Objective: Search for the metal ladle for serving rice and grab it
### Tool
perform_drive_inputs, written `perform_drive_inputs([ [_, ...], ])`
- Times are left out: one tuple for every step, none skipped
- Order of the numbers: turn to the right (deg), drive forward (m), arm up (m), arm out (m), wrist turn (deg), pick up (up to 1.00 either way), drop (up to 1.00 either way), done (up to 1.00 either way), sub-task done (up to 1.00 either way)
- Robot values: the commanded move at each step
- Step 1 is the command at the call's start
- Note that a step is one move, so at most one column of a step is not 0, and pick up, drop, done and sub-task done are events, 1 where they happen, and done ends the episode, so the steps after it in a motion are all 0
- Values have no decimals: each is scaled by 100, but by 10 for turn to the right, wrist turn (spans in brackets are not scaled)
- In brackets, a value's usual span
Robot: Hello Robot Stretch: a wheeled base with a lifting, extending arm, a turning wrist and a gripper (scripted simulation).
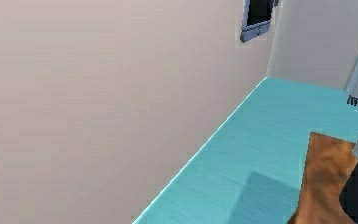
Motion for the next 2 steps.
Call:
perform_drive_inputs([
  [0, 0, 0, 0, 450, 0, 0, 0, 0],
  [0, 0, 0, 0, 450, 0, 0, 0, 0],
])
